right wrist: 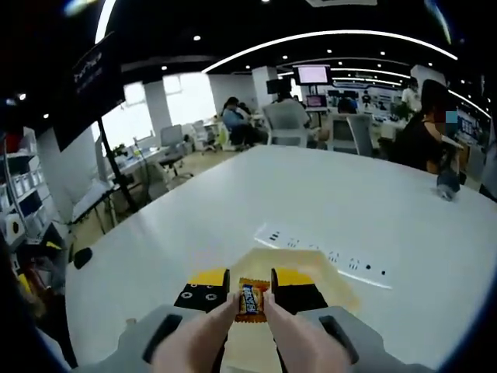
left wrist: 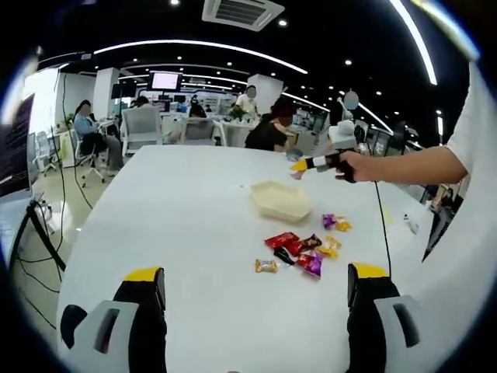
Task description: Place the target food into the container with the food tongs after gripping and lifting it, then release it inside without dropping or visibly crushing the food.
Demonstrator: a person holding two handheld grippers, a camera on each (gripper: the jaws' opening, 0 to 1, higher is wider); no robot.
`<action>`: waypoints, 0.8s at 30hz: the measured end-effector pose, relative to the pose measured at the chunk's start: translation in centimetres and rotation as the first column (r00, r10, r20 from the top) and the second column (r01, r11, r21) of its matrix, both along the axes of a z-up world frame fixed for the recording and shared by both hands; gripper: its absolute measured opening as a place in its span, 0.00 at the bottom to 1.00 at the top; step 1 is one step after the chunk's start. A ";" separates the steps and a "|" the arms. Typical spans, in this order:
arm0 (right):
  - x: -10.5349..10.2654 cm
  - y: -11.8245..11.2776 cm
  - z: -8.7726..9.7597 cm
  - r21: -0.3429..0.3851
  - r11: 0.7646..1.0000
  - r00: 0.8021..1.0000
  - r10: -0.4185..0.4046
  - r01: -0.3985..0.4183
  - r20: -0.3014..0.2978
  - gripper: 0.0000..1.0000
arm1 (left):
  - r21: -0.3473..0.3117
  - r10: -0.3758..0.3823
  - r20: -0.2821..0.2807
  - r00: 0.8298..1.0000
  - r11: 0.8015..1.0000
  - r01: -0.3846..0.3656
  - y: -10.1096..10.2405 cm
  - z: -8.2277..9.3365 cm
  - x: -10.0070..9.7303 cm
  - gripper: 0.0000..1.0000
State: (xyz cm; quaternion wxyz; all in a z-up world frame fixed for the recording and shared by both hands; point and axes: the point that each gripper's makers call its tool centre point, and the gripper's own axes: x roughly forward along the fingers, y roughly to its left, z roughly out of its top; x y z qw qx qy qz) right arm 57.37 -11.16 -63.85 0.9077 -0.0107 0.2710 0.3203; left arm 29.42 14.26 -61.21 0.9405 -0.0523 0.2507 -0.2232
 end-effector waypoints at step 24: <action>-0.4 0.9 -2.9 0.012 1.000 0.998 0.008 -0.007 -0.063 0.25 | 0.011 0.078 -0.028 0.997 0.997 -0.078 1.6 -0.6 -0.8 0.97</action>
